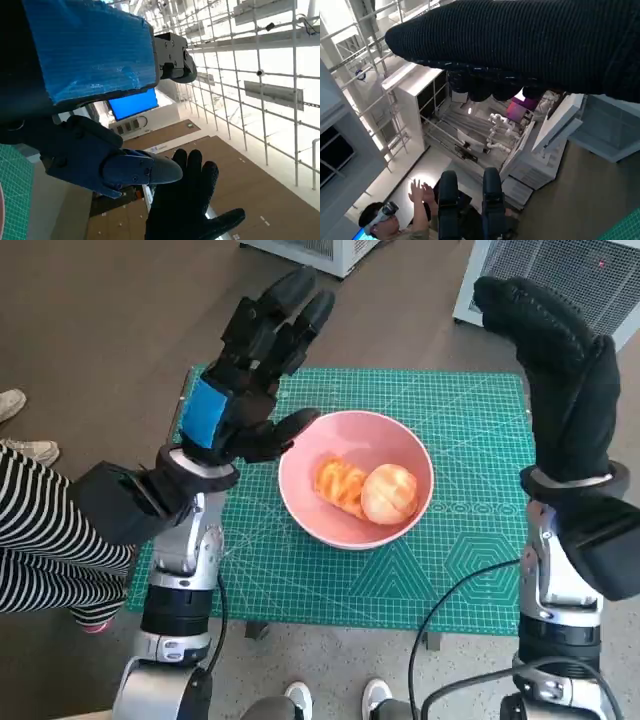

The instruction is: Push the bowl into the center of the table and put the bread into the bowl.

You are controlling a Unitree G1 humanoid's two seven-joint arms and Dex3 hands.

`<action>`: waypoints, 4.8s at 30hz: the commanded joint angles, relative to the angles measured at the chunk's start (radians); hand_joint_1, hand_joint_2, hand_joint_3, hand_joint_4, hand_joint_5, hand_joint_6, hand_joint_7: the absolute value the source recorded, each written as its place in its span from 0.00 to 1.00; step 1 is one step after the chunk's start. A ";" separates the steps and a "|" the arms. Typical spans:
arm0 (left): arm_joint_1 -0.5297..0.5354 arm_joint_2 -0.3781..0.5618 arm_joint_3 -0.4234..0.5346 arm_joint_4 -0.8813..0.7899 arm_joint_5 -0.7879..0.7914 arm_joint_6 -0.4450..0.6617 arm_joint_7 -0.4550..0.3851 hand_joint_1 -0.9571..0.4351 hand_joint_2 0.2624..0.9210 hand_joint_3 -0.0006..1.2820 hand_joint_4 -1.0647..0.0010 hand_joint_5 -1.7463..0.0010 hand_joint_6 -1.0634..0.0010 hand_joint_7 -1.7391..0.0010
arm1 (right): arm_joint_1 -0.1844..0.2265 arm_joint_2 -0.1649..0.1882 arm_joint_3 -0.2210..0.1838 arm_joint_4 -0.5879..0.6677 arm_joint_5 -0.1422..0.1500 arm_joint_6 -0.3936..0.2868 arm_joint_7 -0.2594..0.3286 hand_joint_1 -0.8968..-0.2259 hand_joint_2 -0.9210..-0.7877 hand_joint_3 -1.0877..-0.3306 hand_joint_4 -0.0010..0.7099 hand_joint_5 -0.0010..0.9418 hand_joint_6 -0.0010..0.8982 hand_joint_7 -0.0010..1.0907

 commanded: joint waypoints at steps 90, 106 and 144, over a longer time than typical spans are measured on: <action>0.044 -0.018 0.015 -0.037 -0.030 0.014 0.012 0.60 0.97 0.14 0.79 0.98 1.00 0.58 | 0.044 0.011 0.010 0.028 0.005 0.004 -0.006 0.22 0.00 0.45 0.24 0.00 0.00 0.52; 0.038 -0.008 0.017 -0.008 -0.018 -0.013 0.000 0.60 0.95 0.16 0.80 0.98 1.00 0.59 | 0.047 0.013 0.014 0.024 -0.001 0.005 -0.013 0.22 0.00 0.45 0.24 0.00 0.00 0.52; 0.029 -0.008 0.005 -0.021 -0.022 0.005 -0.001 0.59 0.90 0.22 0.78 0.96 1.00 0.58 | 0.041 0.011 0.012 0.036 0.009 0.000 -0.008 0.22 0.00 0.44 0.24 0.00 0.00 0.52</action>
